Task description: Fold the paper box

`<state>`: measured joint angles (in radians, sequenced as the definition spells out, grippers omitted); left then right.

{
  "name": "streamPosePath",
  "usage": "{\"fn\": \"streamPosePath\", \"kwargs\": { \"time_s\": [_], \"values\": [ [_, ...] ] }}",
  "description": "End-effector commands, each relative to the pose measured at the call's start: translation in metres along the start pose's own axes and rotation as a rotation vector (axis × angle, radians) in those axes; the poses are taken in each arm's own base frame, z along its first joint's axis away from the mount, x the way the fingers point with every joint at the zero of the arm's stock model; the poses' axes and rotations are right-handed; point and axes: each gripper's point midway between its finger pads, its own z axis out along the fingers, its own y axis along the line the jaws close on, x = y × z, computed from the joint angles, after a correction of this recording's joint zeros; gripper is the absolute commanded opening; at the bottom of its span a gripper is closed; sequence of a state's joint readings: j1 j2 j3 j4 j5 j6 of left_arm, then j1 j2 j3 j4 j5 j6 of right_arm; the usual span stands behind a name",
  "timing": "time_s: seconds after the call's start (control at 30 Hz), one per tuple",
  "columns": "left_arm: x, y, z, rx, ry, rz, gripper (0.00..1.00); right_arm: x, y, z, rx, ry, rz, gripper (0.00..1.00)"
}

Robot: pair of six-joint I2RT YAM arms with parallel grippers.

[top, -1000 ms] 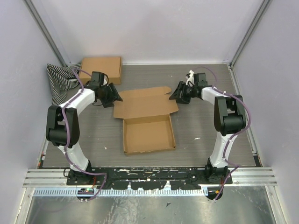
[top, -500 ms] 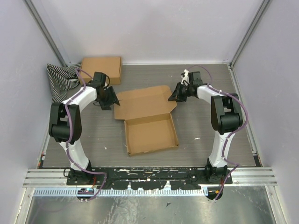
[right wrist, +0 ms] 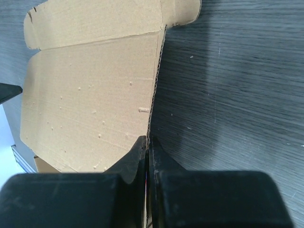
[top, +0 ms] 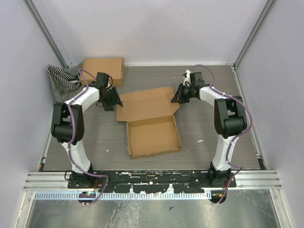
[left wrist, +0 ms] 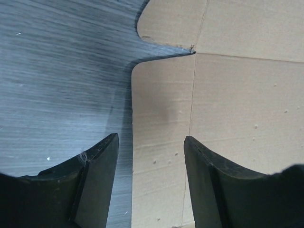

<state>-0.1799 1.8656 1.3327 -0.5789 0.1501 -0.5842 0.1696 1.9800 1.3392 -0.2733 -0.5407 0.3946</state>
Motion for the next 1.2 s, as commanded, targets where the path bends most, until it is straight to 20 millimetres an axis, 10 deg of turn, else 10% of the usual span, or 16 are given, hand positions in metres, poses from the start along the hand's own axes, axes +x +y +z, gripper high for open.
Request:
{"fn": "streamPosePath", "kwargs": {
  "time_s": [0.0,0.63,0.93,1.17],
  "values": [
    [-0.007,-0.018,0.01,0.043,0.007,0.011,0.63,-0.016,0.019,-0.015,-0.004,-0.065,-0.075,0.05],
    [-0.021,-0.056,-0.012,0.009,-0.064,0.152,0.51,-0.004,0.024,-0.016,0.073,-0.065,-0.134,0.05],
    [-0.021,-0.043,0.006,-0.115,-0.038,0.22,0.47,-0.003,0.028,-0.022,0.125,-0.076,-0.175,0.05],
    [-0.023,-0.044,0.013,-0.165,-0.018,0.282,0.21,-0.005,0.032,-0.024,0.147,-0.075,-0.198,0.06]
  ]
}}
